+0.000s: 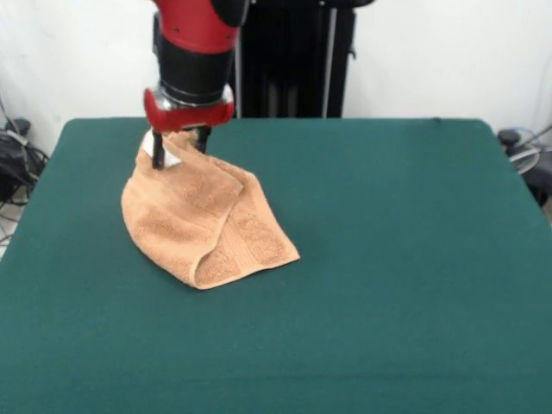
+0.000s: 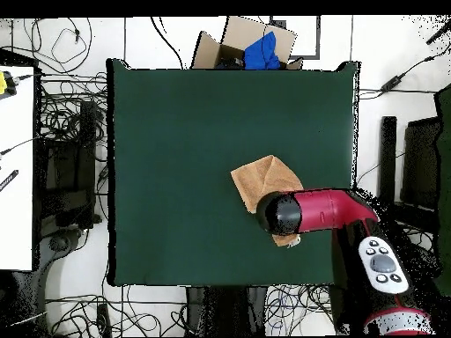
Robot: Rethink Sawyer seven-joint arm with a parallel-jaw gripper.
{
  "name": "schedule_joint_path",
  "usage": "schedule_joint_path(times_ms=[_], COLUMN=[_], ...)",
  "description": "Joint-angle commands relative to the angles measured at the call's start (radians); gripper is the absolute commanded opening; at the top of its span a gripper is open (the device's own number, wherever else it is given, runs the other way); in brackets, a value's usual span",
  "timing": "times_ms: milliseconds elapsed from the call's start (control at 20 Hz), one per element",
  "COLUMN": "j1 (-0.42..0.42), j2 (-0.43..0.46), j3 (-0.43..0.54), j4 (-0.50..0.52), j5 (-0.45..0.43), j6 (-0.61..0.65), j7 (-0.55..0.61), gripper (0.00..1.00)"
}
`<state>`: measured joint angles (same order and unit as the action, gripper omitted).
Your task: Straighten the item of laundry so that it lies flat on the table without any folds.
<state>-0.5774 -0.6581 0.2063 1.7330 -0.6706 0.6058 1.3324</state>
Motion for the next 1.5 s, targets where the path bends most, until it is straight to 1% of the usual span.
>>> schedule_joint_path(times_ms=[50, 200, 300, 450, 1100, 1500], j1=[-0.032, -0.041, -0.046, -0.053, -0.033, -0.03], j2=[-0.089, -0.119, -0.115, -0.077, -0.05, -0.034], j3=[0.093, 0.105, 0.112, 0.109, 0.09, 0.078], j4=[0.061, 0.067, 0.046, 0.036, 0.049, 0.057], j5=[0.072, 0.09, 0.094, 0.069, 0.034, 0.004], j6=[0.155, 0.194, 0.213, 0.185, 0.116, 0.083], j7=[-0.114, -0.131, -0.136, -0.117, -0.043, -0.036], gripper=[1.0, 1.0, 1.0, 1.0, 1.0, 1.0])
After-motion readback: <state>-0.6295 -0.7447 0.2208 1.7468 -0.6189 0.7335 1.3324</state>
